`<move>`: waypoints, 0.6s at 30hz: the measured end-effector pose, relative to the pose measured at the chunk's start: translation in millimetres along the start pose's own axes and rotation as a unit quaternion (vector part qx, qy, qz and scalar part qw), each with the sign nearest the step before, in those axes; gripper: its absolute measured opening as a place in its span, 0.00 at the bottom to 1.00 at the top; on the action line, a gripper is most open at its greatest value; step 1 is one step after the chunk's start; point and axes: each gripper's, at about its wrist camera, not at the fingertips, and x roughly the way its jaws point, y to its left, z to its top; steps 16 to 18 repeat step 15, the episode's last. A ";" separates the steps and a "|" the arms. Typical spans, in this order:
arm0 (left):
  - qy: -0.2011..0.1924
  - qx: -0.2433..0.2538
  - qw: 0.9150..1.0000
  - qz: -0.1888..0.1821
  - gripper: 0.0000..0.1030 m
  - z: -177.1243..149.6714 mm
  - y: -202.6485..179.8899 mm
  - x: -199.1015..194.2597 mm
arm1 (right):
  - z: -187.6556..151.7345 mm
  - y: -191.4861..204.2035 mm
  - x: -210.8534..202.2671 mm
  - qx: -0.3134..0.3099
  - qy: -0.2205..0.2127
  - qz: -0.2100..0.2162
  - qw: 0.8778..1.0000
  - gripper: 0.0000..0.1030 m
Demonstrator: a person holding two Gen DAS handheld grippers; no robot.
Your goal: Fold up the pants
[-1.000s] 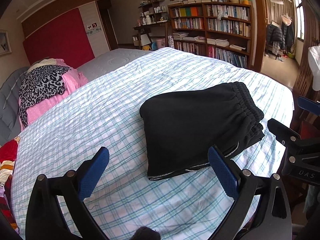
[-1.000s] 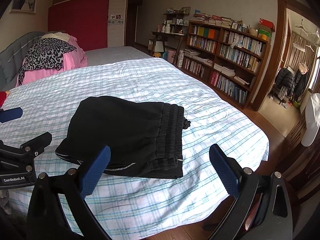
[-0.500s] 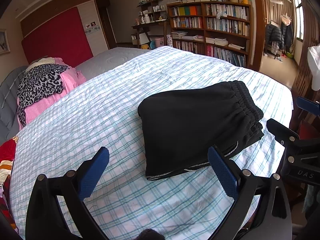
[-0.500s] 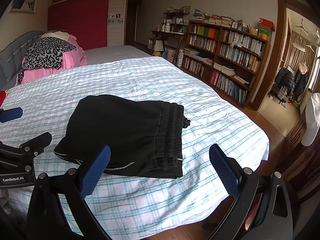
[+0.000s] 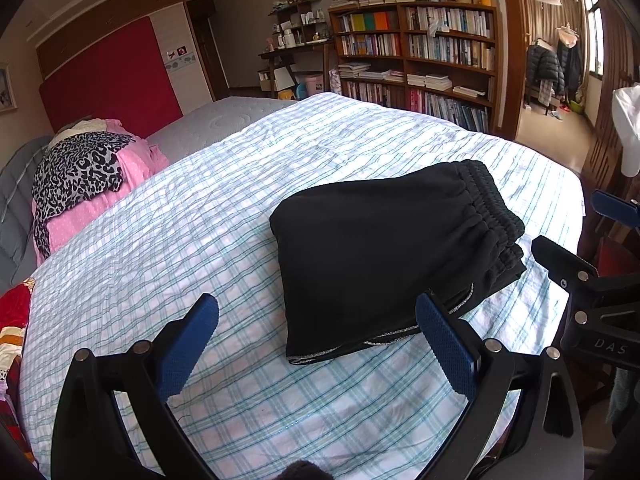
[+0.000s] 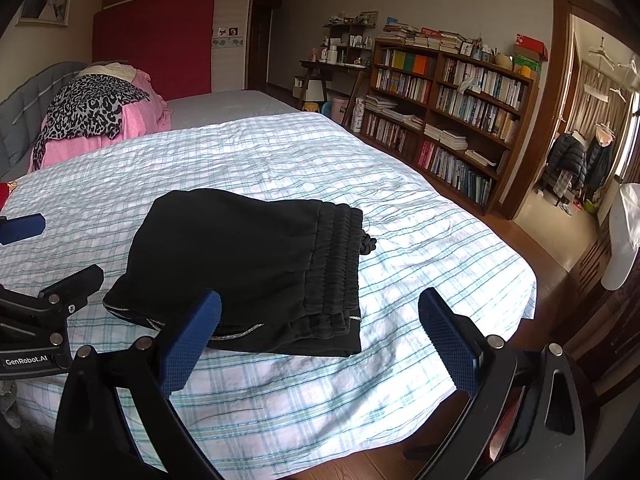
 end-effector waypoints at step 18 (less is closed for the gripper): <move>0.069 -0.057 0.996 -0.013 0.95 -24.0 47.1 49.3 | -11.6 -29.7 31.4 0.046 0.030 -0.008 0.998 0.97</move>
